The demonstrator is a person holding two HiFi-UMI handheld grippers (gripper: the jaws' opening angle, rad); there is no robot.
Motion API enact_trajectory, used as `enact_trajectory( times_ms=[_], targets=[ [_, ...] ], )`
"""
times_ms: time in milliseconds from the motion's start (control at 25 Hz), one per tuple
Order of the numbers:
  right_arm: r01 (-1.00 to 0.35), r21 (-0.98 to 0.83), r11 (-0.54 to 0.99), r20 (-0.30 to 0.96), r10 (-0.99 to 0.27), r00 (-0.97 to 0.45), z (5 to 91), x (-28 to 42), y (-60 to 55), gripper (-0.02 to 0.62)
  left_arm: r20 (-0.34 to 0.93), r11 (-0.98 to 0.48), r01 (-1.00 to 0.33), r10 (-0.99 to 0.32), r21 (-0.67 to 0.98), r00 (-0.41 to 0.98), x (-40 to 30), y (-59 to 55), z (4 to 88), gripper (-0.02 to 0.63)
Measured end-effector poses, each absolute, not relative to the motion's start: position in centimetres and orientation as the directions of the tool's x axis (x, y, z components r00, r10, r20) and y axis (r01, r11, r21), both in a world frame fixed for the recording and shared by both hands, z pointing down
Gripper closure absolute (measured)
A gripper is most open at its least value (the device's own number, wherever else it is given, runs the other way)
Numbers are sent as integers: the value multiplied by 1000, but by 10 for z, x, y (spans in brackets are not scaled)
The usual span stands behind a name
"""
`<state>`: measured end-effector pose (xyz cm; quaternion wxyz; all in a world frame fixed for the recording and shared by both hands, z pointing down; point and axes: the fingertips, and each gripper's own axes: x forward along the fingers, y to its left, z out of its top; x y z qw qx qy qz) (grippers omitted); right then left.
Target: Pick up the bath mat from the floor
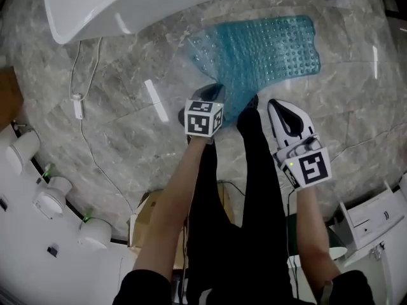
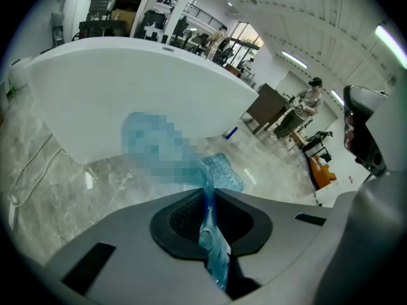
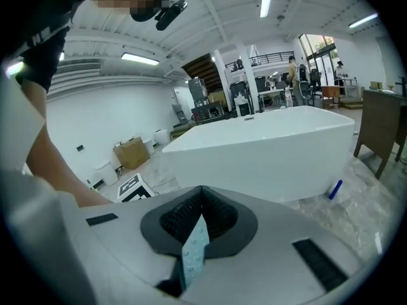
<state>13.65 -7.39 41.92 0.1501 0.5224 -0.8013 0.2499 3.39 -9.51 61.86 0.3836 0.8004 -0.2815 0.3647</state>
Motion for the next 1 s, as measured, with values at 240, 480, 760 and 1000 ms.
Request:
enact_trajectory(
  times_ms=[240,480,760,1000],
  targets=[
    [-937,-183,298,473,-809,-349,352,173,-62,583,744,-627,-664,-194,408,640,70,-85,523,566],
    [-949,-151,275,420,-852,-314,283,194,-51,583,684,-695,-608,-227,385,693,86,-78,431,566],
    [-950,-120,288,362,-878,-312,218,193,-44,583,632,-727,-591,-282,351,722,59,-71,343,566],
    [-944,-129,305,315,-890,-330,179,175,-48,583,569,-703,-634,-391,321,723,14,-77,277,566]
  ],
)
